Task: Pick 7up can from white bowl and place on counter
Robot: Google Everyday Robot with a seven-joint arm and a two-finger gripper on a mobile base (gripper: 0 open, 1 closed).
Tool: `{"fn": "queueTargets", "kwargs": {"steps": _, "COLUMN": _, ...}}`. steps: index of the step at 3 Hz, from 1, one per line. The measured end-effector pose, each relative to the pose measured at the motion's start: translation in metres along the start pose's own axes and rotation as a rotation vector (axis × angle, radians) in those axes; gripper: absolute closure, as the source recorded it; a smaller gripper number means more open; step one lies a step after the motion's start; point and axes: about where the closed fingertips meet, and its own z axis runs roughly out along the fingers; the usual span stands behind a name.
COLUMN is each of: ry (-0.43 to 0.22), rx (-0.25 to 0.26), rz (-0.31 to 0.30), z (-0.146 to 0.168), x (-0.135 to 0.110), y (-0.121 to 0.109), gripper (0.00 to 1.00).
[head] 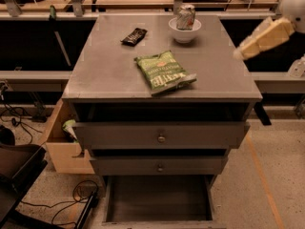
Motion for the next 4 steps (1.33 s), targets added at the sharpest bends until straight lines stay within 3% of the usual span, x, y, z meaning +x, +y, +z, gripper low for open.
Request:
{"fn": "queueTargets", "kwargs": {"steps": 1, "ry": -0.332, "rx": 0.109, "rz": 0.057, "z": 0.018, "x": -0.058, "y": -0.052, "gripper": 0.00}}
{"fn": "queueTargets", "kwargs": {"steps": 2, "ry": -0.437, "rx": 0.167, "rz": 0.091, "z": 0.020, "x": -0.086, "y": -0.070, "gripper": 0.00}}
{"fn": "queueTargets", "kwargs": {"steps": 4, "ry": -0.436, "rx": 0.170, "rz": 0.103, "z": 0.037, "x": -0.087, "y": -0.074, "gripper": 0.00}}
